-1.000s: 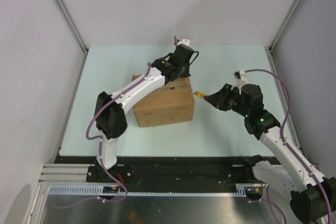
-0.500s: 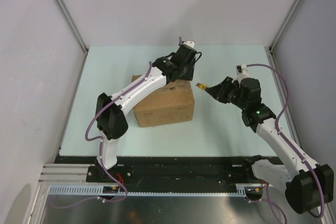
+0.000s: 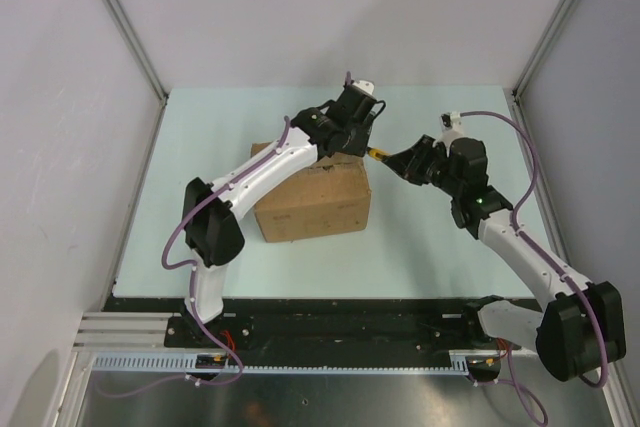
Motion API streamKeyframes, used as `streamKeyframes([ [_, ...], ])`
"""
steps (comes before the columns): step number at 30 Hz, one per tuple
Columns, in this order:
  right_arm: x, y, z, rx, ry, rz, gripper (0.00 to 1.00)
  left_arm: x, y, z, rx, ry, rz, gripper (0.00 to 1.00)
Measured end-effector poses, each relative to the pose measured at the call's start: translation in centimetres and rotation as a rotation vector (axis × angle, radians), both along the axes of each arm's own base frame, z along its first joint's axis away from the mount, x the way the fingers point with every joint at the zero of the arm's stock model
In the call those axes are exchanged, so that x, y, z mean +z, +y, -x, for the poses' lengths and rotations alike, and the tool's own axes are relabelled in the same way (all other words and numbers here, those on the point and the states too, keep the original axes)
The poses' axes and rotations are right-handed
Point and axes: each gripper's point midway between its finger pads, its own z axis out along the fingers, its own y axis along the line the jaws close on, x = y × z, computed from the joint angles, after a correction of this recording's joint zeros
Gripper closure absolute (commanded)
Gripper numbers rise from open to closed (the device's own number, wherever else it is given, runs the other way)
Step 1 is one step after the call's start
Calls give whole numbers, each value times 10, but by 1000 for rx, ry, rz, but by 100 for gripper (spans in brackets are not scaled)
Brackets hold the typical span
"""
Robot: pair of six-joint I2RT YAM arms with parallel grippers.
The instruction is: Unpack the express box
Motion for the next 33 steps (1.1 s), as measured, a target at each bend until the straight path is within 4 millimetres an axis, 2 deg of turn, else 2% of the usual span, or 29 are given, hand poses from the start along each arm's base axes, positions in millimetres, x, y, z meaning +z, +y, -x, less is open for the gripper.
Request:
streamKeyframes([
  [6, -3, 7, 1, 24, 7, -2, 100, 8, 3, -1, -4, -16, -21, 32],
  [12, -6, 13, 2, 40, 13, 0, 100, 18, 1, -3, -14, -36, -17, 31],
  [21, -8, 16, 2, 43, 20, 16, 100, -1, -2, -6, -26, -13, -52, 31],
  [25, -8, 16, 3, 44, 25, 36, 100, -1, -3, -6, -27, -13, -54, 31],
  [33, -5, 12, 28, 68, 47, 83, 100, -1, -3, -7, -30, -14, -56, 30],
])
